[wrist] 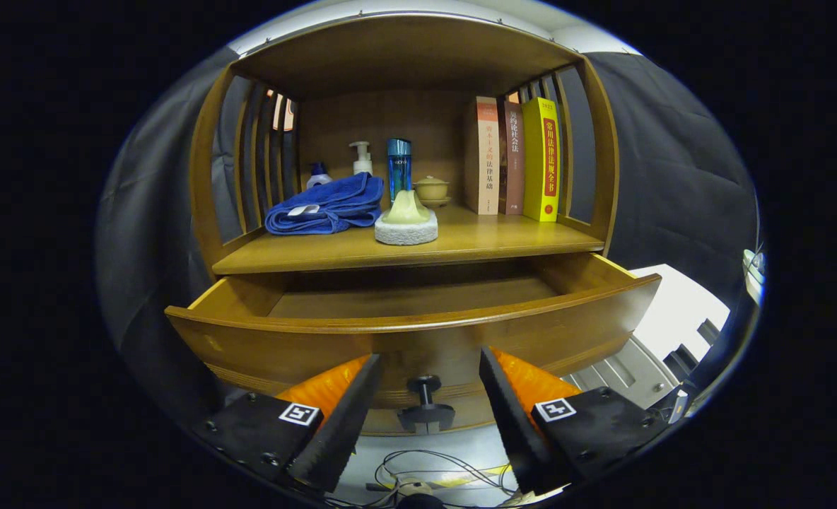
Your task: Pull open the drawer, take out the items inside it, and place them on the countertop above the cabinet.
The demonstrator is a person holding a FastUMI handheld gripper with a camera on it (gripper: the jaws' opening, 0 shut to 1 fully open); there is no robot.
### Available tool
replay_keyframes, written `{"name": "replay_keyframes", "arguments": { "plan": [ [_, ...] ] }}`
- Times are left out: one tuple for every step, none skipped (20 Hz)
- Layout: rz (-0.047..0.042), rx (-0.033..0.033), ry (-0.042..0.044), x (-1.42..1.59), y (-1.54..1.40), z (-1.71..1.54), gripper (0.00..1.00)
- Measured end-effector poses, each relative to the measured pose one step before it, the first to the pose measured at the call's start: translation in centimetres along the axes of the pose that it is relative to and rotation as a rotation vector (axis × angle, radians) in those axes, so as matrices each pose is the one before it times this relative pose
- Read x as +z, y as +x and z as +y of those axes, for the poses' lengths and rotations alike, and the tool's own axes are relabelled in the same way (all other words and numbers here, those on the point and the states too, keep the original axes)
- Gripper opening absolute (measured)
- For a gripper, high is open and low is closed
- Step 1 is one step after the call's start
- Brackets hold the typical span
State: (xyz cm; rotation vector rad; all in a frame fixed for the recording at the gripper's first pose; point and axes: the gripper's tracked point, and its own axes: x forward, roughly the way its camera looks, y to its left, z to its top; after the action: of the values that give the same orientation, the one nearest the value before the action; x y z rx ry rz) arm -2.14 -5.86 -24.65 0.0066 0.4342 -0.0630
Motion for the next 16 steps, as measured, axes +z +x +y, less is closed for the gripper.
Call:
{"name": "replay_keyframes", "arguments": {
  "plan": [
    [0.00144, 0.00114, 0.01038, 0.062, 0.362, 0.027, 0.95],
    [0.00006, 0.00087, 0.00551, 0.073, 0.338, -0.065, 0.95],
    [-0.00123, -0.00005, -0.00128, 0.138, 0.428, 0.068, 0.95],
    [-0.00054, -0.00047, -0.00667, 0.103, 0.465, 0.06, 0.95],
    [0.00044, -0.00161, -0.00632, 0.117, 0.428, 0.087, 0.95],
    [0.00333, 0.00214, -0.0067, 0.038, 0.39, 0.108, 0.95],
    [0.00451, 0.0063, -0.00535, -0.023, 0.407, 0.324, 0.95],
    [0.00412, 0.0032, -0.0048, 0.028, 0.436, 0.241, 0.95],
    [-0.00059, 0.00035, -0.00539, 0.097, 0.394, 0.06, 0.95],
    [-0.00259, -0.00095, -0.00496, 0.214, 0.378, 0.033, 0.95],
    [0.00191, -0.00127, -0.00224, 0.076, 0.467, 0.073, 0.95],
    [-0.00161, -0.00214, 0.00172, 0.017, 0.342, -0.031, 0.95],
    [0.00108, -0.00149, -0.00075, 0.081, 0.487, 0.053, 0.95],
    [-0.00136, -0.00221, -0.00175, 0.171, 0.252, 0.044, 0.95],
    [-0.00088, -0.00172, -0.00387, 0.073, 0.371, 0.017, 0.95],
    [-0.00193, -0.0011, -0.00451, 0.098, 0.315, 0.073, 0.95]
  ]
}}
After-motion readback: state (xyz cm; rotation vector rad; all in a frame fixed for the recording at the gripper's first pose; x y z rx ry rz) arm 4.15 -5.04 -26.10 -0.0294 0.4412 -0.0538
